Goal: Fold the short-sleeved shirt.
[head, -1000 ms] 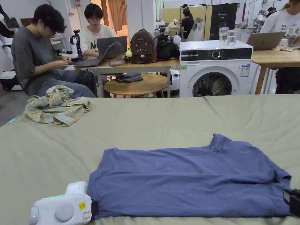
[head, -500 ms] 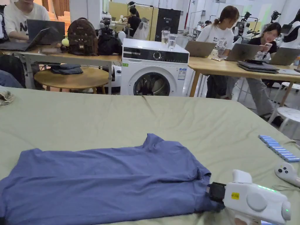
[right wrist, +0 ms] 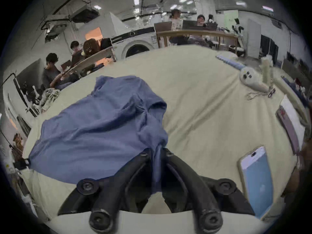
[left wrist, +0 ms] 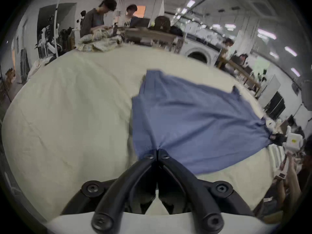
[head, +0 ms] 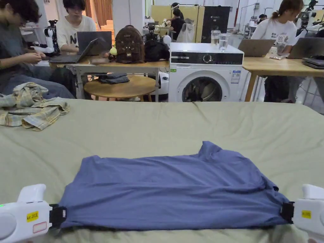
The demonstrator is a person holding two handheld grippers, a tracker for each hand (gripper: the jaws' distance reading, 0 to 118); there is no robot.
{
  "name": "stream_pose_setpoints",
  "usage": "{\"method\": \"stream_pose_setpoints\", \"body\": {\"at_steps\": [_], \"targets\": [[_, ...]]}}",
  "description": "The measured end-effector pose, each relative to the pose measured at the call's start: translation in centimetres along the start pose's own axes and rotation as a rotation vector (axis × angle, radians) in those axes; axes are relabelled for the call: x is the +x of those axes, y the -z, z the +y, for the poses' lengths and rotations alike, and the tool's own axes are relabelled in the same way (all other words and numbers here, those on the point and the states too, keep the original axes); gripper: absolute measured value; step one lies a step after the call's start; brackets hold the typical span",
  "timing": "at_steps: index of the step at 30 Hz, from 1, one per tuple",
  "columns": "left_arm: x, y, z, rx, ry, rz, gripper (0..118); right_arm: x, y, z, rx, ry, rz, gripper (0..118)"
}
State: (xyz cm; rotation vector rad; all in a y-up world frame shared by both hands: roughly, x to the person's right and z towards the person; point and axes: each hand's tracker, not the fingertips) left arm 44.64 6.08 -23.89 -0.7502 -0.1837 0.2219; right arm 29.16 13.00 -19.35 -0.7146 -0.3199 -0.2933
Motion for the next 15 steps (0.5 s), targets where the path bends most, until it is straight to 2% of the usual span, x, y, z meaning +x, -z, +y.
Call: {"method": "stream_pose_setpoints", "body": {"at_steps": [3,6,9,13,14,15], "targets": [[-2.0,-0.1,-3.5,0.015,0.052,0.036,0,0.3,-3.0,-0.9,0.012,0.006,0.032,6],[-3.6,-3.8,-9.6,-0.019,0.104,0.022,0,1.5,-5.4,-3.1,-0.002,-0.030,0.027,6],[-4.4,-7.3,-14.5,-0.080,0.112,0.012,0,2.5,-7.9,-6.5,-0.034,-0.048,0.032,6],[-5.2,-7.7,-18.1,-0.105,0.112,0.020,0,3.0,-9.4,-9.7,-0.059,-0.087,0.024,7],[-5.1,-8.1,-18.2,-0.121,0.105,0.017,0,2.8,-9.5,-10.1,-0.055,-0.101,0.025,11],[-4.9,-7.5,-17.4,-0.120,0.094,0.022,0,2.8,-9.3,-10.2,-0.042,-0.117,0.029,28]]}}
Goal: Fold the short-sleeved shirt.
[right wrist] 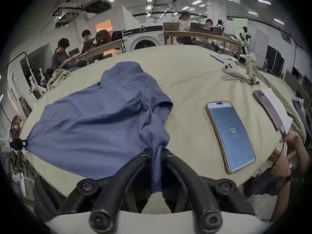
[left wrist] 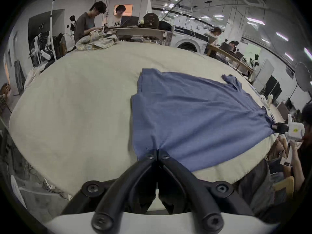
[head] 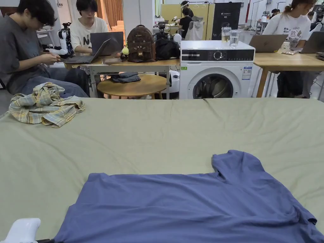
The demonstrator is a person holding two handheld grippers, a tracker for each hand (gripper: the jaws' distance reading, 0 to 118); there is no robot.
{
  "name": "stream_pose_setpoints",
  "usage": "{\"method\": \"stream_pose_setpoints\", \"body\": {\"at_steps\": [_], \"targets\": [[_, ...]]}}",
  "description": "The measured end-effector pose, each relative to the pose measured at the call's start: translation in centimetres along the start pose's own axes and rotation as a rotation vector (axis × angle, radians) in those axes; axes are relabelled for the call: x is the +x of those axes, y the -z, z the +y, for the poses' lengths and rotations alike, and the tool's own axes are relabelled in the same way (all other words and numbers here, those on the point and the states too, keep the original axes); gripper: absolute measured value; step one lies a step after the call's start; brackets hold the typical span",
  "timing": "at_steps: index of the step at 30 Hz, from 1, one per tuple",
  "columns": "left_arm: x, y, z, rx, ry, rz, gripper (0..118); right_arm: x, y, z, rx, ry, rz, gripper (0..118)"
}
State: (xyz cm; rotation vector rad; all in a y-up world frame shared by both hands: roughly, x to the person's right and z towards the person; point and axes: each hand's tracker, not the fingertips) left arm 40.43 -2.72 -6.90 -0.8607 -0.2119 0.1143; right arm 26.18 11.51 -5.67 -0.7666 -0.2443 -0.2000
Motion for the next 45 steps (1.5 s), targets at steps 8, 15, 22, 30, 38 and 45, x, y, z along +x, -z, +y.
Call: {"method": "stream_pose_setpoints", "body": {"at_steps": [8,15,22,30,38,45], "targets": [[0.1,0.5,7.3,0.190,-0.025,-0.006,53,-0.1,-1.6,1.0,0.195,-0.056,0.002,53],[4.4,1.3,8.4,0.457,0.108,-0.027,53,-5.9,-1.6,4.7,0.291,-0.098,0.108,54],[9.9,1.2,8.6,0.420,0.104,-0.073,35,-11.8,2.4,6.1,0.256,-0.145,0.188,22],[10.8,-0.5,5.3,0.380,0.117,-0.104,0,-13.2,3.1,5.1,0.234,-0.204,0.162,0],[7.2,3.3,11.9,0.293,0.058,-0.047,0,-11.7,2.8,5.4,0.217,-0.167,0.219,0],[2.5,13.7,19.4,0.114,0.008,0.033,42,-9.6,3.3,5.5,0.180,-0.092,0.275,0]]}}
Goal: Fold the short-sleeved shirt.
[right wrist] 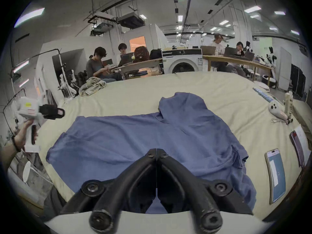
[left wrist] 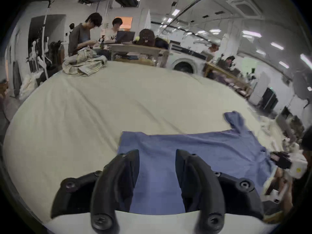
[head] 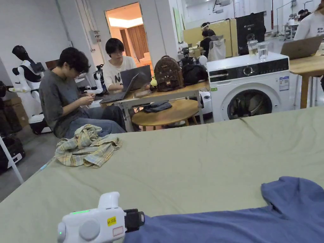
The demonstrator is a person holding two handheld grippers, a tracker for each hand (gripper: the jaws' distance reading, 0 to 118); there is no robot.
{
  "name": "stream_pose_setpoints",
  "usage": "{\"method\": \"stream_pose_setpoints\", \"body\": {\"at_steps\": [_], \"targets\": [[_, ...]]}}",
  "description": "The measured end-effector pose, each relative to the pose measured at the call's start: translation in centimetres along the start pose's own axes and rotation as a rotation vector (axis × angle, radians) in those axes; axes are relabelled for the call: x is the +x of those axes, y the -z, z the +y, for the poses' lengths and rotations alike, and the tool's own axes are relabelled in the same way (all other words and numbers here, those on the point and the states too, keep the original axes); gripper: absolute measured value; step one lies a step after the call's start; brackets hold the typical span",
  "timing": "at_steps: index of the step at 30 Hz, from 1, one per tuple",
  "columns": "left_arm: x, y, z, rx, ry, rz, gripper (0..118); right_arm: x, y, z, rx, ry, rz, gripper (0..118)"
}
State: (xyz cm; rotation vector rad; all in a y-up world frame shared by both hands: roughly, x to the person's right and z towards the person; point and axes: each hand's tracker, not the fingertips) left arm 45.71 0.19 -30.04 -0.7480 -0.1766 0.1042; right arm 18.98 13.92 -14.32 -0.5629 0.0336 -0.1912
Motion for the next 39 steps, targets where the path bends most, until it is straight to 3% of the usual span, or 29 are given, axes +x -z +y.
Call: {"method": "stream_pose_setpoints", "body": {"at_steps": [1,5,8,9,11,12,14,17,18,21,22,28,29,30,32,33,34,36,39], "targets": [[-1.3,4.0,-0.8,-0.020,0.014,0.039,42,0.5,0.0,0.1,-0.002,0.024,0.007,0],[0.0,5.5,4.3,-0.182,-0.081,0.010,42,2.0,-0.3,0.3,0.004,0.077,0.001,0],[-2.5,14.4,1.2,-0.185,-0.048,0.099,42,3.0,-0.2,0.1,-0.010,0.122,-0.019,0],[-2.6,15.7,1.3,-0.166,-0.049,0.103,37,3.6,-0.1,-0.1,-0.020,0.179,0.003,0],[-1.8,15.8,1.9,-0.167,-0.061,0.093,7,4.3,0.1,-0.5,-0.040,0.240,0.020,0],[-1.7,16.4,1.4,-0.175,-0.059,0.101,0,5.1,0.7,-0.8,-0.051,0.227,0.012,0],[0.3,12.8,1.0,-0.224,-0.068,0.060,0,5.2,0.9,-0.5,-0.061,0.187,-0.011,0],[-1.5,14.6,-4.3,-0.264,-0.005,0.100,0,5.5,1.8,1.9,-0.061,0.130,-0.034,0],[-1.6,14.3,-4.5,-0.270,0.000,0.097,0,6.1,2.4,3.6,-0.084,0.113,-0.054,4],[-1.3,12.3,-6.1,-0.309,0.019,0.086,0,8.5,5.4,8.6,-0.166,0.058,-0.104,66],[-1.5,12.5,-6.4,-0.312,0.024,0.090,0,9.5,7.0,10.1,-0.204,0.051,-0.112,67],[-1.3,11.0,-7.9,-0.319,0.041,0.087,0,14.5,18.4,14.0,-0.439,0.178,-0.225,64],[-1.3,10.9,-7.7,-0.319,0.039,0.086,0,14.9,20.0,14.2,-0.482,0.166,-0.250,56],[-1.0,10.8,-7.3,-0.324,0.032,0.084,0,14.9,21.1,14.0,-0.509,0.143,-0.275,39],[-0.8,11.0,-6.7,-0.324,0.022,0.088,0,14.3,22.1,13.1,-0.565,0.095,-0.301,29],[-1.0,11.1,-7.1,-0.324,0.028,0.091,0,13.4,21.4,12.8,-0.509,0.034,-0.301,7],[-1.2,11.1,-8.0,-0.322,0.039,0.093,0,12.9,21.2,12.7,-0.497,-0.008,-0.280,0],[-1.5,11.3,-8.9,-0.313,0.053,0.098,0,12.2,20.8,12.2,-0.511,-0.004,-0.286,0],[-3.8,13.3,-10.1,-0.104,0.124,0.107,0,12.2,18.1,12.6,-0.396,0.003,-0.269,0]]}}
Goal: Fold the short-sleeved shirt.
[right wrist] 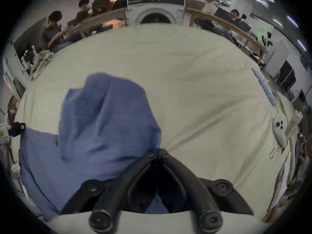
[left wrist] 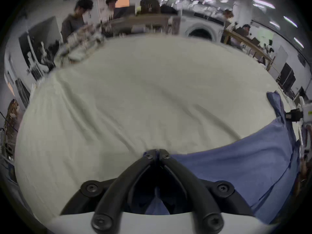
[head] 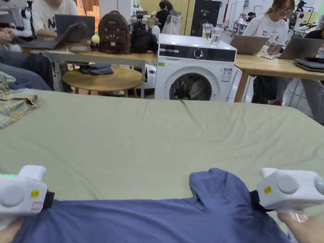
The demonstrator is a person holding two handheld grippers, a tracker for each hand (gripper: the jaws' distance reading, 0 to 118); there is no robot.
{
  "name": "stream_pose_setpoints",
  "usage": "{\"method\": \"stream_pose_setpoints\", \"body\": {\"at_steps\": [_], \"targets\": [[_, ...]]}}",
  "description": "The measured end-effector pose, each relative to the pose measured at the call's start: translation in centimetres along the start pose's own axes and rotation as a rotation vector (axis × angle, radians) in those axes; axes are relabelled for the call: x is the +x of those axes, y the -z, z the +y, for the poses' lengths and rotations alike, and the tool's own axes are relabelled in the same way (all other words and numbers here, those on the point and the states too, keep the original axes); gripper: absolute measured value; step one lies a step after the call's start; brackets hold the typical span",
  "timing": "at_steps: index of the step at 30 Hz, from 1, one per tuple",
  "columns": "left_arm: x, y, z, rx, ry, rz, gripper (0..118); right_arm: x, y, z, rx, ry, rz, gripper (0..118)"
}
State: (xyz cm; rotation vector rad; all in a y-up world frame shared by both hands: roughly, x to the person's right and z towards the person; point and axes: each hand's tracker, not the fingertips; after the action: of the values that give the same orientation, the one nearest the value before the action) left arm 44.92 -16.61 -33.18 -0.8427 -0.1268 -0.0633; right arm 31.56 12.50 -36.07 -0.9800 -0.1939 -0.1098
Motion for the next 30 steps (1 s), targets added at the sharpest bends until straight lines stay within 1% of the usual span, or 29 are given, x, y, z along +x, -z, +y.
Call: {"method": "stream_pose_setpoints", "body": {"at_steps": [1,2,3,5,6,7,8,9,10,11,14,17,19,20,22,24,25,26,27,28,29,30], "targets": [[0.3,-2.7,1.1,0.044,-0.008,-0.025,0,0.3,-1.4,-0.2,0.060,-0.002,0.007,0],[0.0,-7.1,-0.1,0.045,0.005,-0.077,0,0.7,-3.0,-0.6,0.103,-0.009,0.019,0],[-0.8,-9.9,-2.6,0.011,0.027,-0.088,0,1.1,-4.6,-1.1,0.097,0.003,0.050,0],[-2.0,-13.6,-4.5,0.051,0.044,-0.102,0,1.7,-7.9,-2.8,0.135,-0.001,0.085,0],[-1.9,-16.3,-3.9,0.072,0.030,-0.113,0,2.1,-9.7,-4.2,0.174,-0.003,0.077,0],[-1.6,-18.6,-1.2,0.107,-0.015,-0.126,0,2.5,-11.2,-5.7,0.182,0.000,0.088,0],[-1.3,-23.2,-0.3,0.100,-0.044,-0.166,0,2.8,-12.6,-7.2,0.201,0.006,0.107,0],[-1.3,-26.1,1.0,0.119,-0.077,-0.186,0,2.5,-14.4,-9.3,0.210,0.005,0.102,0],[-1.4,-28.0,0.8,0.127,-0.090,-0.195,0,2.8,-15.6,-11.1,0.215,0.009,0.106,0],[-1.8,-29.1,-1.6,0.115,-0.077,-0.196,0,2.9,-16.7,-13.0,0.223,0.018,0.110,0],[-1.8,-32.3,-5.6,0.099,-0.080,-0.210,0,2.9,-19.0,-18.3,0.224,0.027,0.126,0],[-2.4,-31.2,-11.5,0.082,-0.048,-0.187,0,2.8,-19.4,-22.5,0.210,0.034,0.123,0],[-2.4,-30.7,-12.8,0.060,-0.055,-0.181,0,2.6,-19.3,-24.5,0.199,0.040,0.123,0],[-2.3,-30.8,-12.4,0.057,-0.068,-0.185,0,2.7,-19.0,-24.8,0.190,0.045,0.113,0],[-1.9,-30.8,-12.0,0.039,-0.088,-0.186,0,3.0,-18.4,-25.5,0.180,0.070,0.122,0],[-1.8,-30.3,-11.8,0.041,-0.100,-0.182,0,2.8,-18.0,-25.9,0.175,0.071,0.123,0],[-1.8,-30.1,-11.7,0.042,-0.102,-0.181,7,2.8,-17.7,-26.0,0.177,0.066,0.118,0],[-1.6,-30.2,-11.6,0.039,-0.106,-0.184,24,2.5,-17.5,-26.1,0.180,0.047,0.115,6],[-1.6,-29.4,-11.7,0.040,-0.104,-0.173,46,2.3,-17.5,-26.1,0.185,0.029,0.093,29],[-1.9,-27.1,-12.0,0.060,-0.096,-0.143,52,2.1,-17.6,-26.2,0.205,0.020,0.065,50],[-2.3,-25.6,-12.3,0.101,-0.079,-0.123,55,2.2,-18.0,-26.1,0.236,0.020,0.037,59],[-2.4,-26.3,-12.5,0.137,-0.066,-0.126,59,1.8,-18.7,-26.2,0.296,0.022,0.015,59]]}}
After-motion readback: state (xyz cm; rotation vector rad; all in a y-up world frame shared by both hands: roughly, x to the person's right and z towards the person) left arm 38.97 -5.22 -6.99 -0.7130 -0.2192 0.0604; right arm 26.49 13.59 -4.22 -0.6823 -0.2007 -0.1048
